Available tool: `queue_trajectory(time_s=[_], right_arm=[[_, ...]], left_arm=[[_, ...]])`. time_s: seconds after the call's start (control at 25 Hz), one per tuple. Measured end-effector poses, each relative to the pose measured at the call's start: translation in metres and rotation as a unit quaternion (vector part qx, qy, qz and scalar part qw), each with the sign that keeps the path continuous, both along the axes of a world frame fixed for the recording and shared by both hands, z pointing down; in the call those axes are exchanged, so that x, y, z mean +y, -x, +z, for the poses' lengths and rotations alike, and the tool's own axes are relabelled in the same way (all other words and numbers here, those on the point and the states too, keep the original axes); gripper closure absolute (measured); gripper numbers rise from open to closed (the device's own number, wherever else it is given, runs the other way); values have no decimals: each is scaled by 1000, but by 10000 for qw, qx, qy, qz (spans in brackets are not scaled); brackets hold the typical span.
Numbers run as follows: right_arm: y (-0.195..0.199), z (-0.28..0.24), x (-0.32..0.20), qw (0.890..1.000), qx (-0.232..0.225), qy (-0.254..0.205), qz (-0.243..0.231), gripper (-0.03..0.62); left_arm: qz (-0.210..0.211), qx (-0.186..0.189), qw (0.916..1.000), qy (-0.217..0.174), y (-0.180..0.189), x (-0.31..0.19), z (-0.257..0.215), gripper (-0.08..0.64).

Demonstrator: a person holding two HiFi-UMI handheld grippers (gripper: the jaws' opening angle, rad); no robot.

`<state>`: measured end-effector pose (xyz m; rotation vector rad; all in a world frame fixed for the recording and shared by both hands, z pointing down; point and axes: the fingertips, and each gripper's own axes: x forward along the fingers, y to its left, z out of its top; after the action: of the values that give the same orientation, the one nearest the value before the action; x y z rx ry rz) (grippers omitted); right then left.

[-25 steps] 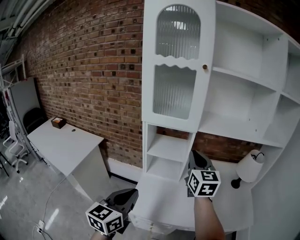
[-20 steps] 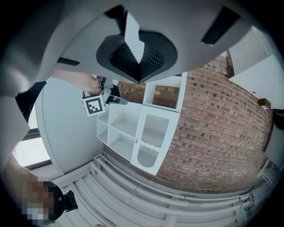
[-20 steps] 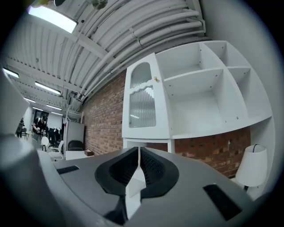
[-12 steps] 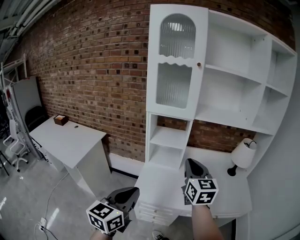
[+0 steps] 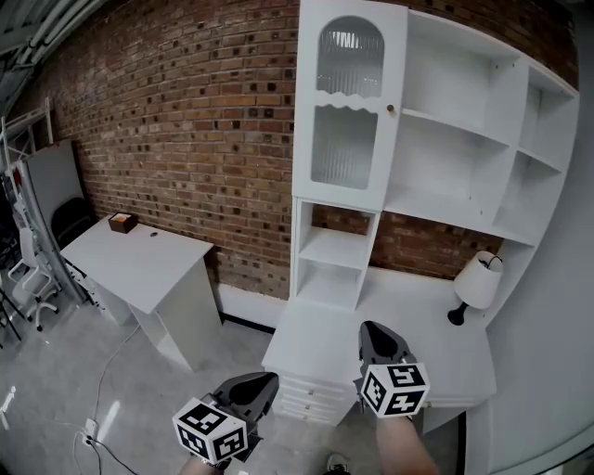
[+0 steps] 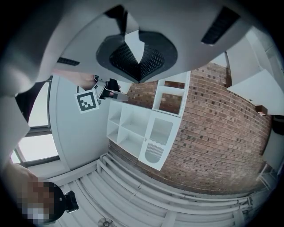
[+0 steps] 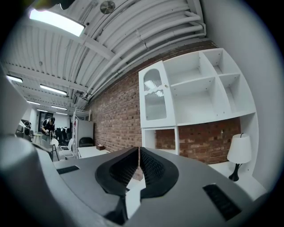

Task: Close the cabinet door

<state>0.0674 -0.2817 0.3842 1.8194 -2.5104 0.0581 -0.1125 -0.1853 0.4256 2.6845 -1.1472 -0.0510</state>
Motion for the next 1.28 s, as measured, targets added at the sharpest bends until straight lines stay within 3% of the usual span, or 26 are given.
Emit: queue_trajectory(time_s=[1.28], right_arm=[[-17,3,35,9999,-62,-5,-133,565]], left_arm=[[-99,4,9999,-121,-25,12,-12,552]])
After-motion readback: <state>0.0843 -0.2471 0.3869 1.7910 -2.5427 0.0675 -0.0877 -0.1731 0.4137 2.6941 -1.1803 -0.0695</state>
